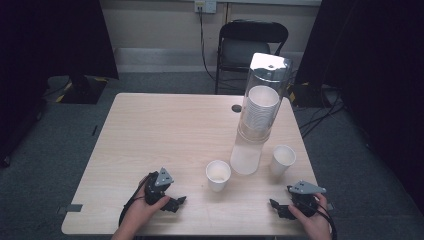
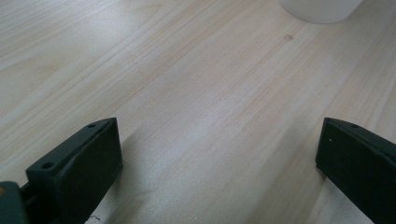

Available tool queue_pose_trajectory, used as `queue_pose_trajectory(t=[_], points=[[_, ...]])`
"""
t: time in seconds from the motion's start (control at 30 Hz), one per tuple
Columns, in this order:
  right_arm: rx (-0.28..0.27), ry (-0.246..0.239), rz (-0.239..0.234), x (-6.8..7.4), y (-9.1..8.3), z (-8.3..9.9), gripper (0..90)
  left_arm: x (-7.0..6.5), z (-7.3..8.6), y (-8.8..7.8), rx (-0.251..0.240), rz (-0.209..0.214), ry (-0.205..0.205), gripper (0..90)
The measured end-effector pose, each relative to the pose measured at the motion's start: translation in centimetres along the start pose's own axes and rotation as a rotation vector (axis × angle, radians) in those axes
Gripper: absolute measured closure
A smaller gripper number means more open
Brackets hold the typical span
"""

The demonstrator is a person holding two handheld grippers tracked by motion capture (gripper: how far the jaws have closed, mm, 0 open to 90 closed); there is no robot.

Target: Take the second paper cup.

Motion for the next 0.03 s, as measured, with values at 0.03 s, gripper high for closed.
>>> queue_pose_trajectory(t=[0.03], points=[[0.001, -0.001, -0.002, -0.03, 0.01, -0.01, 13.1, 0.00, 0.00, 0.00, 0.000, 0.000, 0.000, 0.0]])
Point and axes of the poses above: each handheld gripper's, and its own axes: y roughly forward along the jaws, z roughly out of its underside, x roughly to its left, the point moved 1 cm from there along y, roughly forward along the jaws, and after that the axes turned 10 degrees about x, right-handed, at the moved point
